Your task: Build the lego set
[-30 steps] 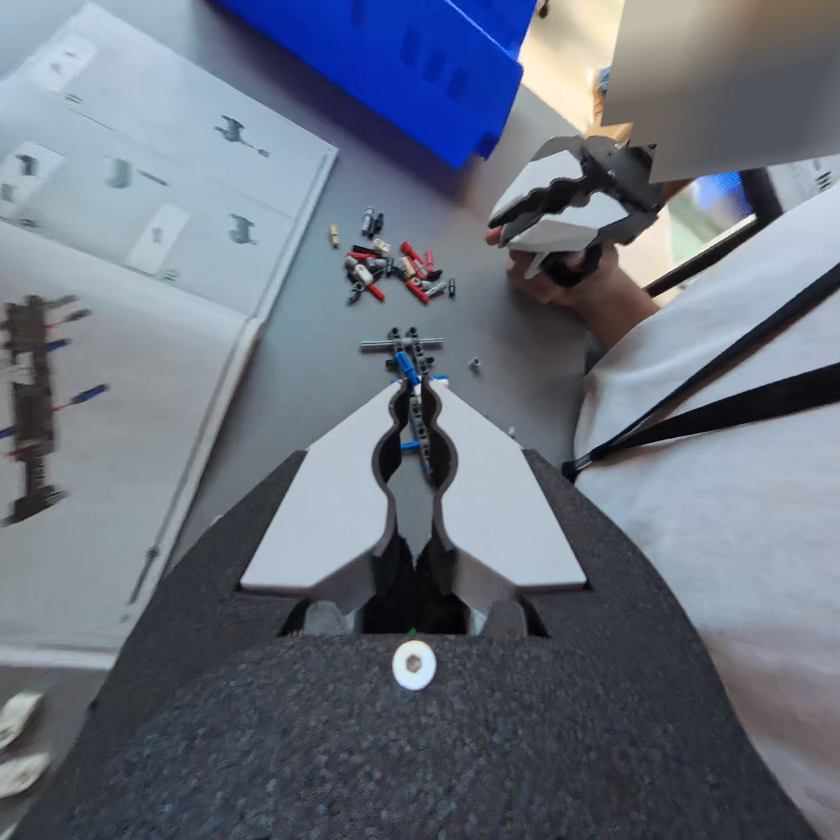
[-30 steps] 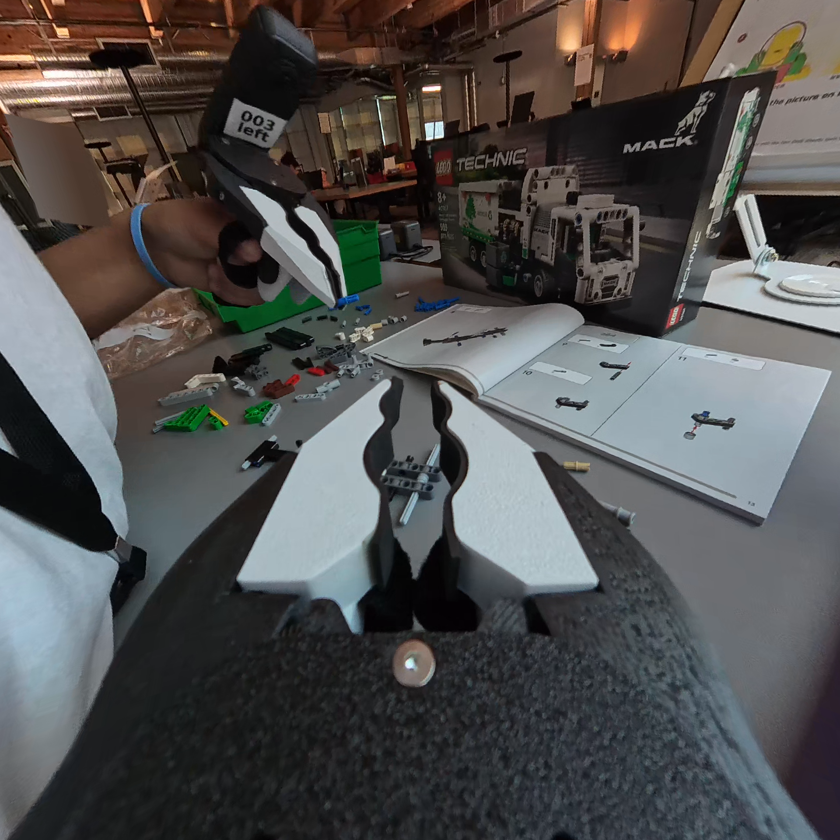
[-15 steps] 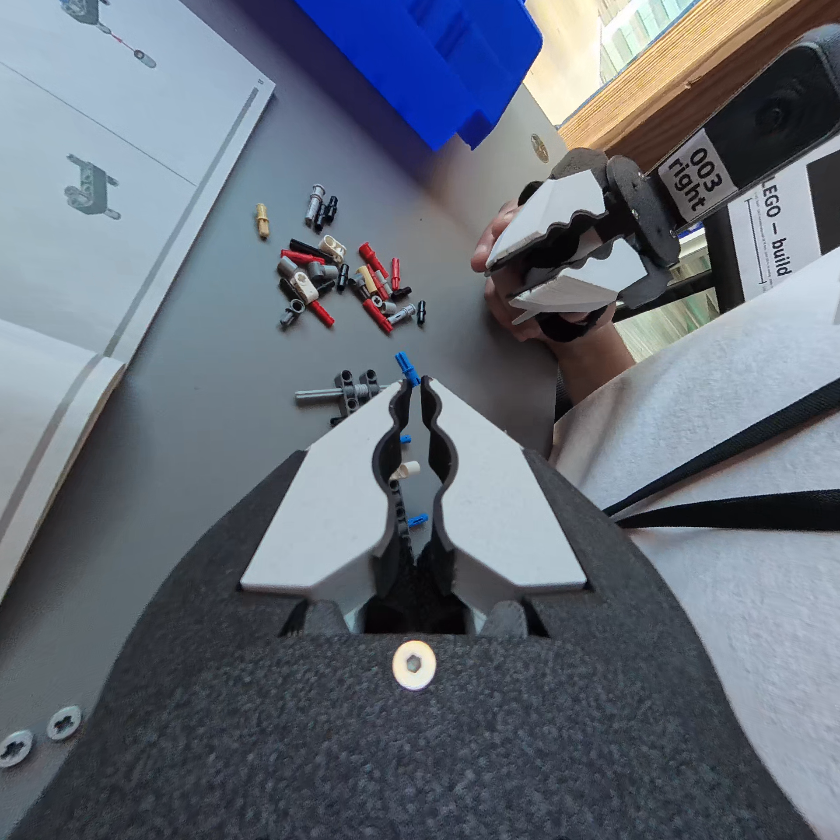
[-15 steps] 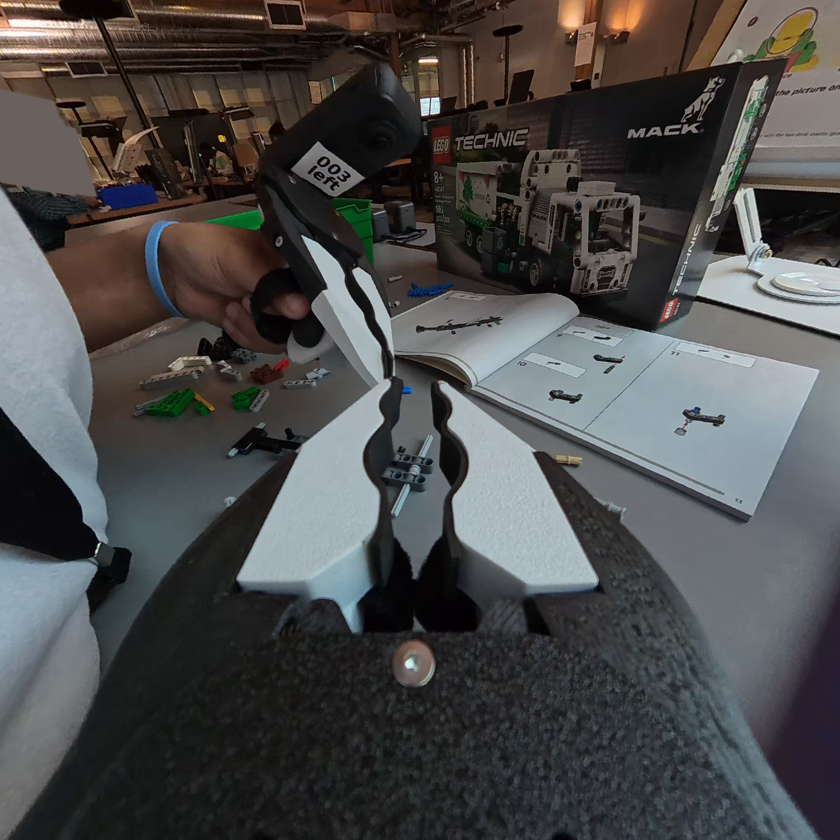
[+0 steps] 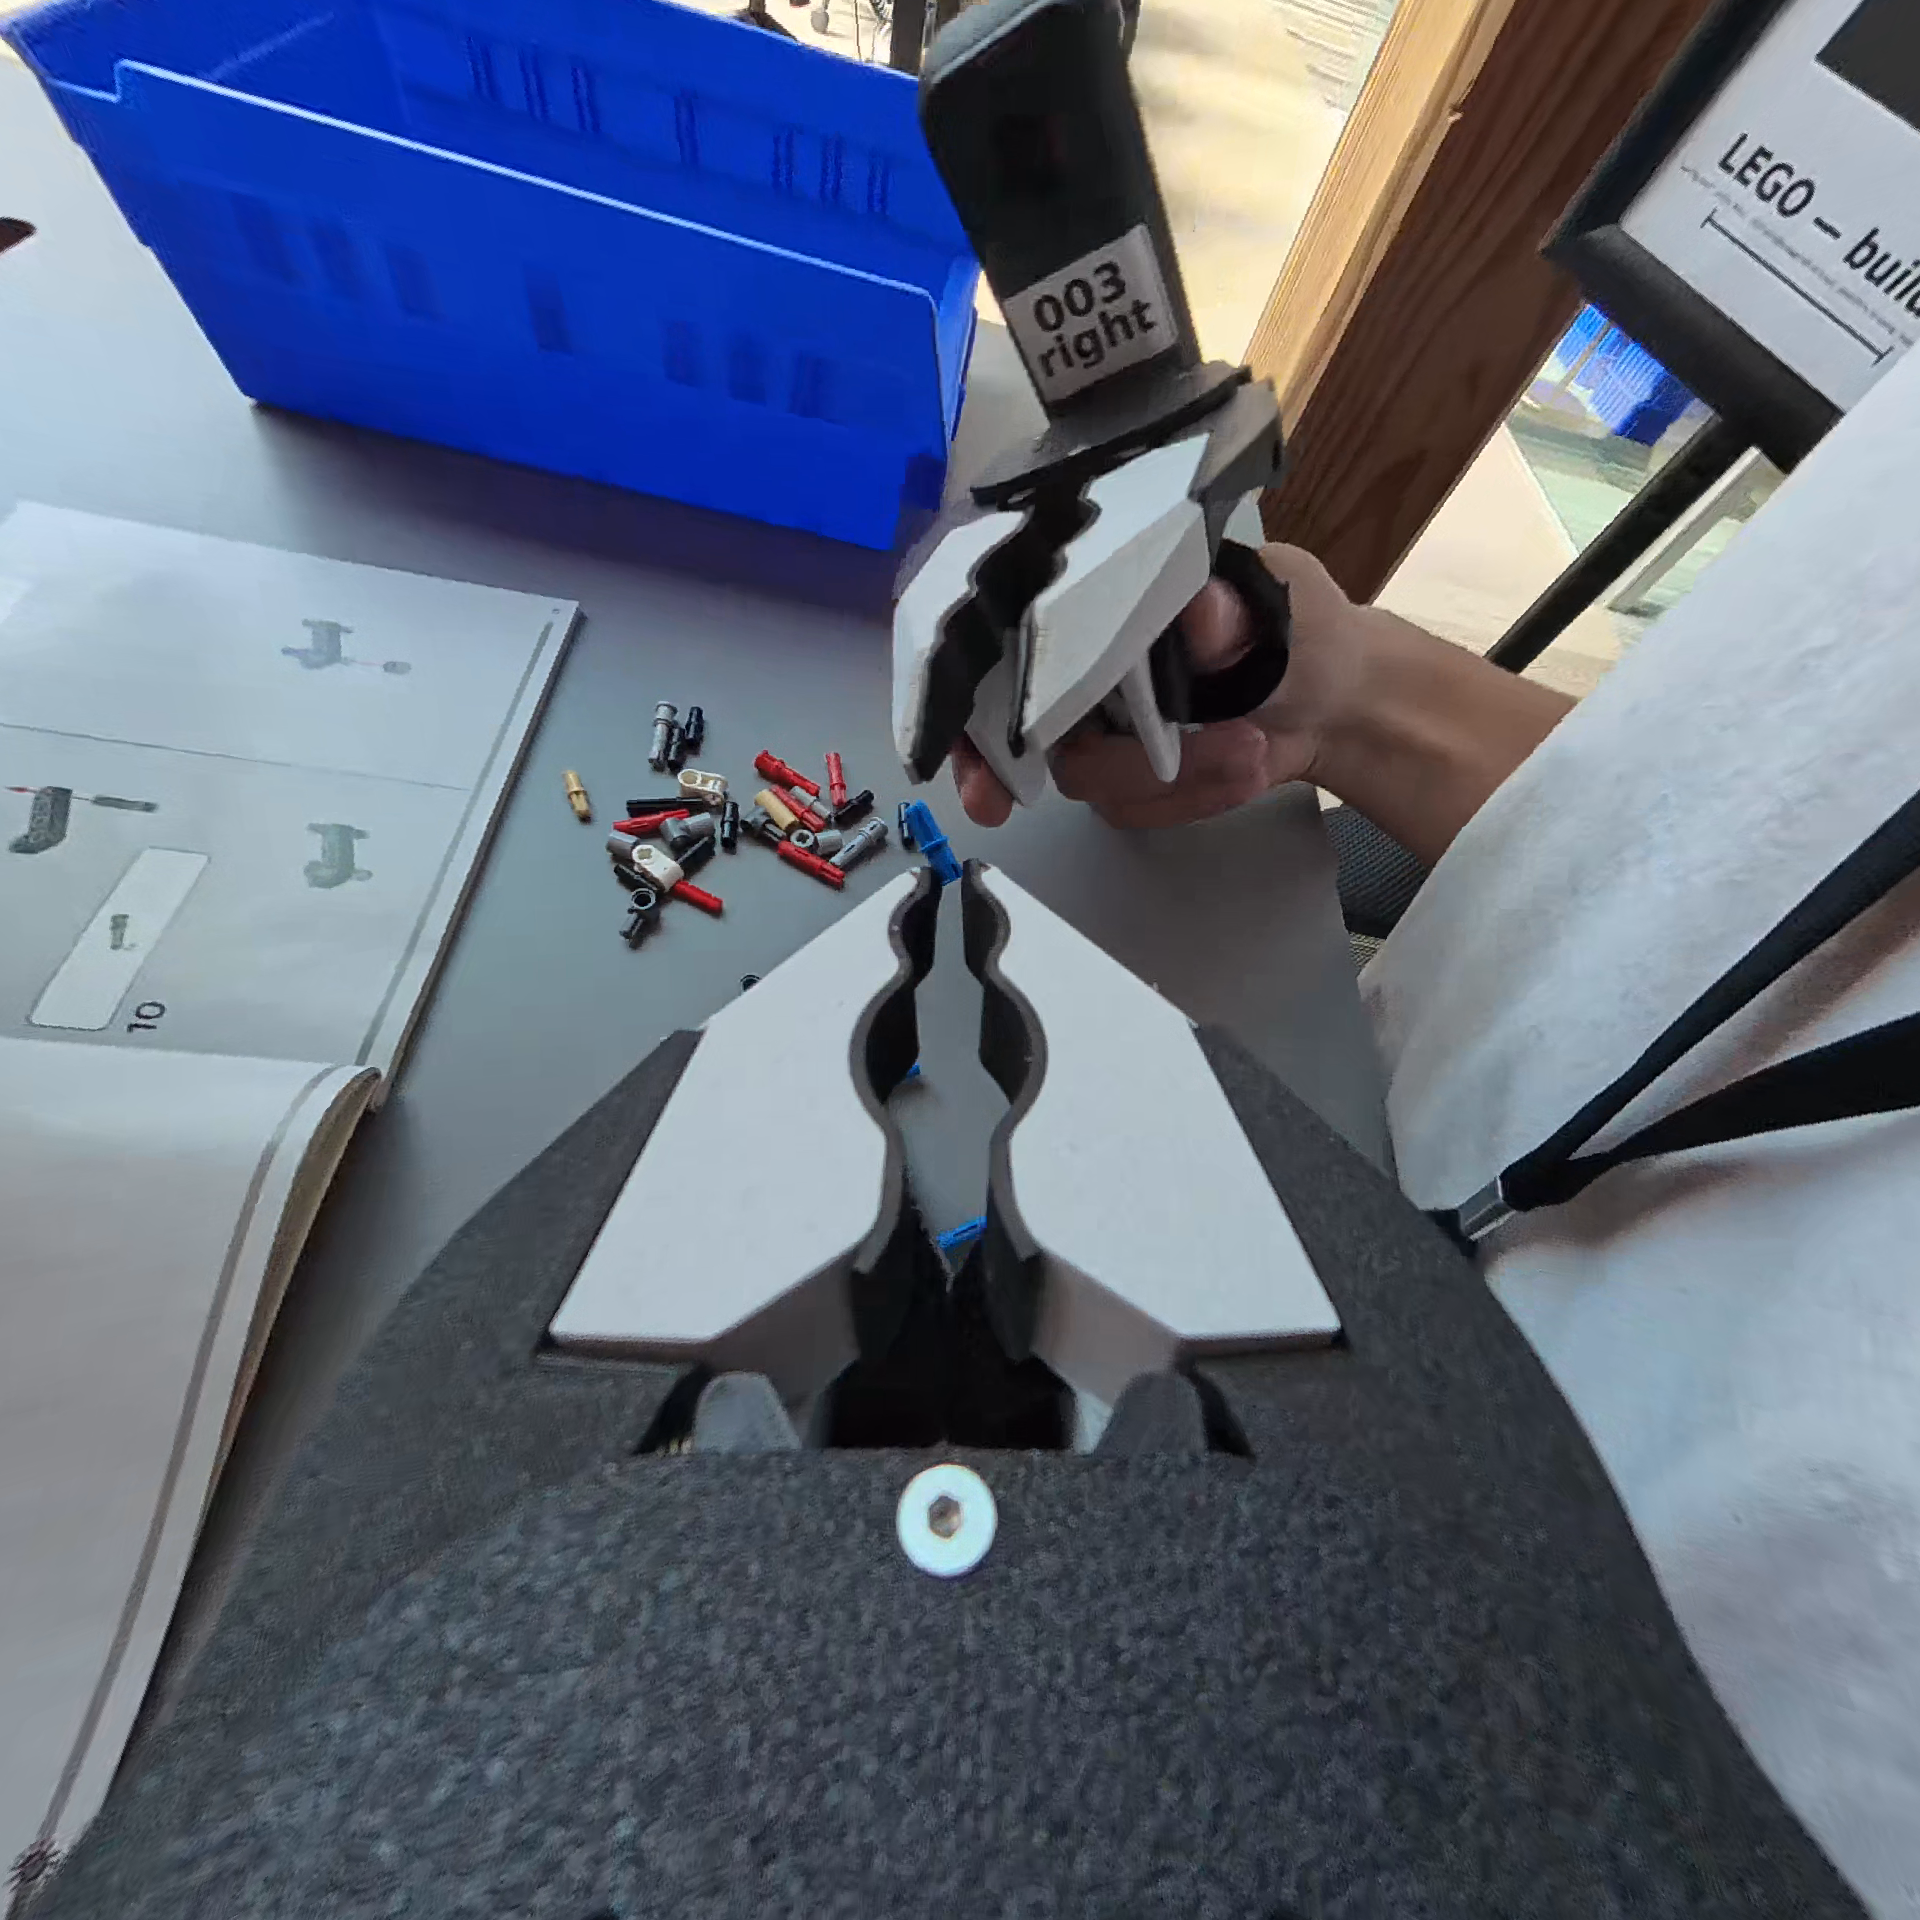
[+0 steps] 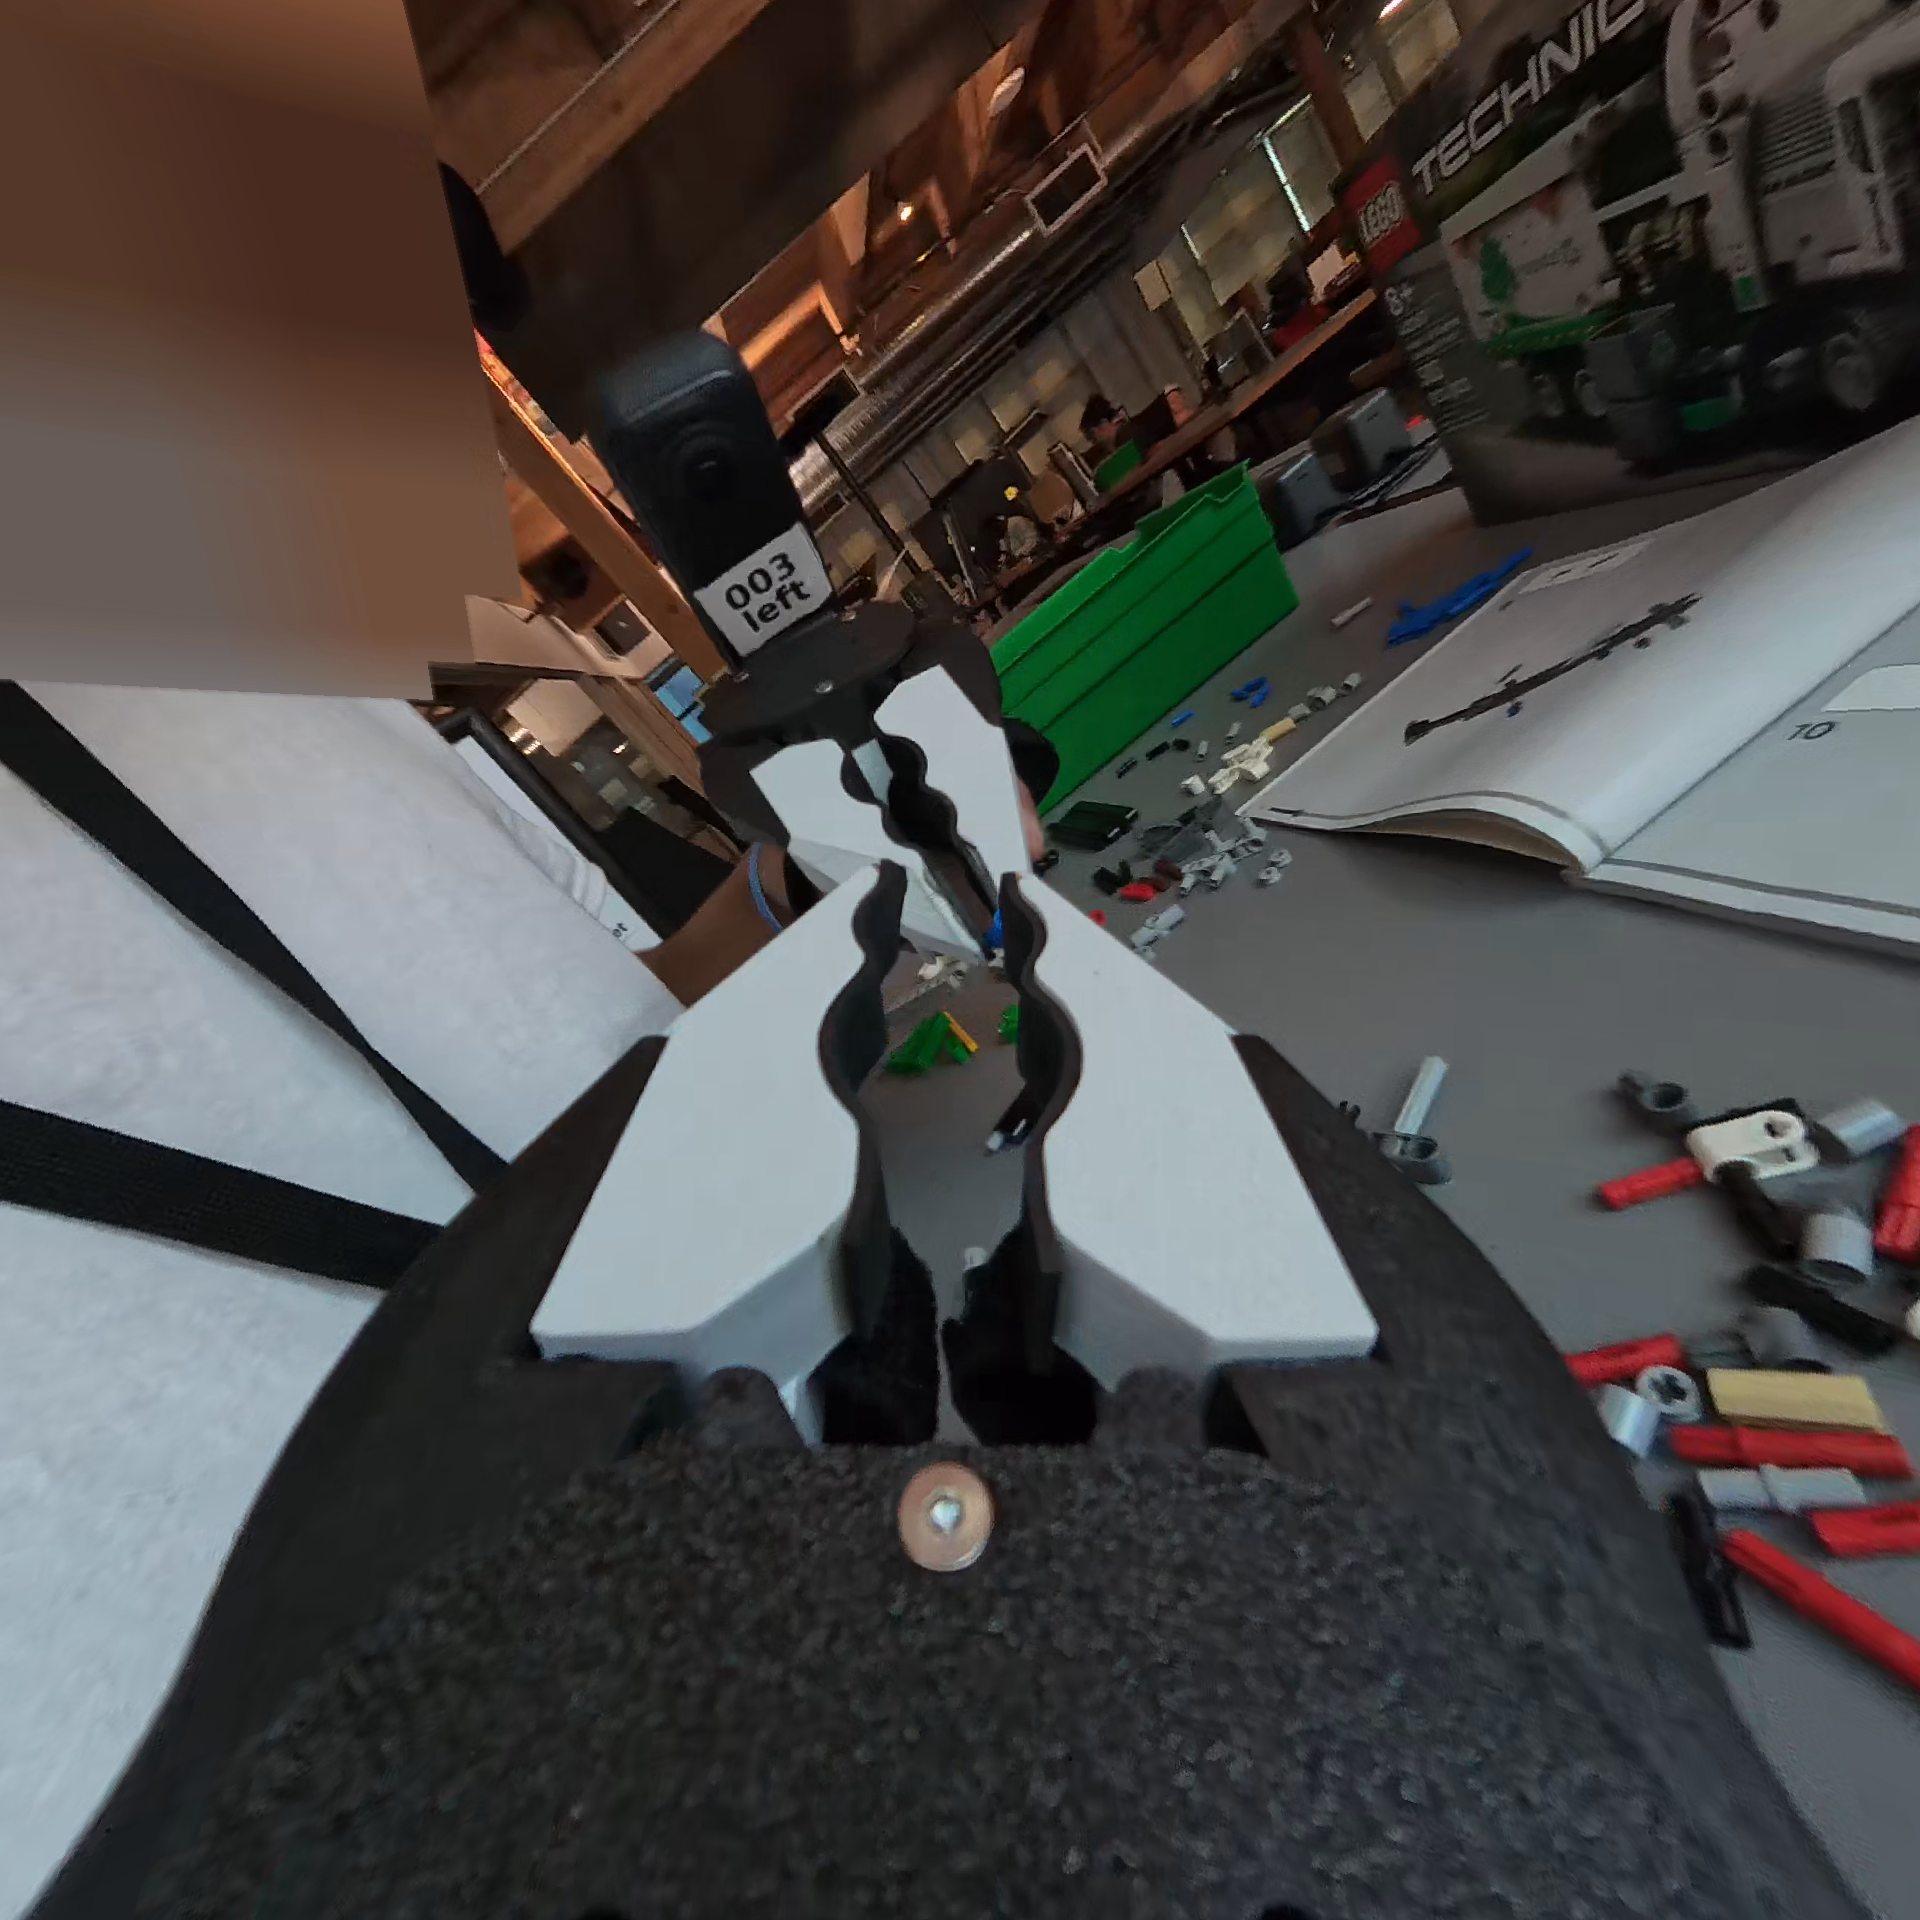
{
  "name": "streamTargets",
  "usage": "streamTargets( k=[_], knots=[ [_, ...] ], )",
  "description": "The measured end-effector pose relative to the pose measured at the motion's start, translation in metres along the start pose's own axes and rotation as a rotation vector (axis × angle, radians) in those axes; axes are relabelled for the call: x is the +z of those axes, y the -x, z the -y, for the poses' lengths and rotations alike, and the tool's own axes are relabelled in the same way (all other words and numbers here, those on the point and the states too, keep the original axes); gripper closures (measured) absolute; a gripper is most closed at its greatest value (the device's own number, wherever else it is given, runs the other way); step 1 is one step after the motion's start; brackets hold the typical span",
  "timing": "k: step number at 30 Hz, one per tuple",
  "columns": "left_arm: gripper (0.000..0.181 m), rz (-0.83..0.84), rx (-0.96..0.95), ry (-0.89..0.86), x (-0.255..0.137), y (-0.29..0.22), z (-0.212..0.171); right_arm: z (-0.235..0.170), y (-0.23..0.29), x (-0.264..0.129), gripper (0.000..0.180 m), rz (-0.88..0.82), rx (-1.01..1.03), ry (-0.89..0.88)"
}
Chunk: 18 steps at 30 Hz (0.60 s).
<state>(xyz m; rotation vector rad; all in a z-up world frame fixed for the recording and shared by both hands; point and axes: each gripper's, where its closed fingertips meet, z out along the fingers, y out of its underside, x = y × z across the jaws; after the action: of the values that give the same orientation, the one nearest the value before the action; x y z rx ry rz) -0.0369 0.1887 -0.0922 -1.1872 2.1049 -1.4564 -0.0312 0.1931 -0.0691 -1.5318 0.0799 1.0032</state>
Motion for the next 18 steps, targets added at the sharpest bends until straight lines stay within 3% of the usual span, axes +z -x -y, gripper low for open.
streamTargets(
  k=[7, 10, 18],
  knots=[
    [0.177, 0.049, 0.11, -0.009, -0.012, -0.016, -0.003, -0.019, 0.005, 0.017, 0.165, -0.031, -0.041, 0.134],
    [0.177, 0.074, 0.137, 0.002, -0.016, -0.017, -0.005, -0.019, 0.011, 0.021, 0.176, -0.016, -0.046, 0.118],
    [0.177, 0.109, 0.155, -0.02, -0.027, -0.021, -0.002, -0.017, 0.02, 0.024, 0.176, -0.005, -0.064, 0.116]
  ],
)
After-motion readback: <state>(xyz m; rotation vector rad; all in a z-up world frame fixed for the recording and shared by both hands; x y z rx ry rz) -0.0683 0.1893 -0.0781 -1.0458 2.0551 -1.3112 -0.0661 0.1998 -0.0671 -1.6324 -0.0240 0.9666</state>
